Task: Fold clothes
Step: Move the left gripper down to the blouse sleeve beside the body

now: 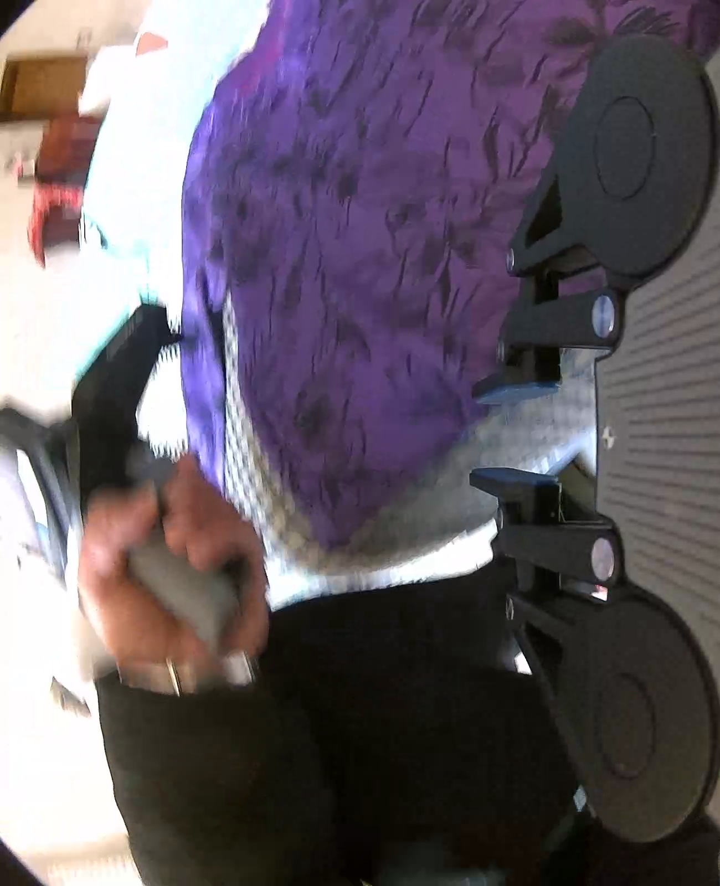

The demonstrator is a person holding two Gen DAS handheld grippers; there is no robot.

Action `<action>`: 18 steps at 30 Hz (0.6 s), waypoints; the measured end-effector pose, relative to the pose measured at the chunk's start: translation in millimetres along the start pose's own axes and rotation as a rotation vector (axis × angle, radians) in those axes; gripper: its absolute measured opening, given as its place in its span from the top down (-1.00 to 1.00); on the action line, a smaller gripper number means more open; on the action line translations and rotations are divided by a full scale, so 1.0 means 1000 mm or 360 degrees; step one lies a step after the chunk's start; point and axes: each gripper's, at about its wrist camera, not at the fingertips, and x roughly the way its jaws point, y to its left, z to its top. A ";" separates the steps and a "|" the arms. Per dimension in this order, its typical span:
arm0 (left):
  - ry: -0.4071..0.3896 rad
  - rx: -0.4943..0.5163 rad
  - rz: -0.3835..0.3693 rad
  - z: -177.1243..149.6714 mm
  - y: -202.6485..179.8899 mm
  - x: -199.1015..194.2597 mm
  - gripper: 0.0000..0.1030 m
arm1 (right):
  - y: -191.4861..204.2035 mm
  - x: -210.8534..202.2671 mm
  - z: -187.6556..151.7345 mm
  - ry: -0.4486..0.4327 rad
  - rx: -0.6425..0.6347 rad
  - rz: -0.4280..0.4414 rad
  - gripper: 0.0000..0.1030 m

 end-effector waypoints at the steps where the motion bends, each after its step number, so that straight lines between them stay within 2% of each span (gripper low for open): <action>1: 0.0008 0.0003 -0.0012 0.004 -0.001 0.004 -1.00 | 0.003 0.001 0.001 0.0021 -0.0027 0.0032 0.49; 6: 0.0045 0.0002 -0.0057 0.021 -0.006 0.025 -1.00 | 0.002 0.002 0.008 0.0069 -0.0113 0.0103 0.46; 10: 0.0066 -0.0002 -0.0074 0.029 -0.011 0.040 -0.98 | -0.013 0.006 0.019 0.0081 -0.0174 0.0074 0.33; 12: 0.0094 -0.0015 -0.0095 0.033 -0.012 0.047 -0.88 | -0.023 0.010 0.024 0.0084 -0.0174 0.0060 0.31; 17: 0.0193 -0.0077 -0.0164 0.042 -0.014 0.067 -0.45 | -0.050 0.022 0.041 0.0091 -0.0145 0.0064 0.30; 18: 0.0209 -0.0093 -0.0180 0.044 -0.014 0.071 -0.42 | -0.056 0.024 0.044 0.0092 -0.0139 0.0065 0.28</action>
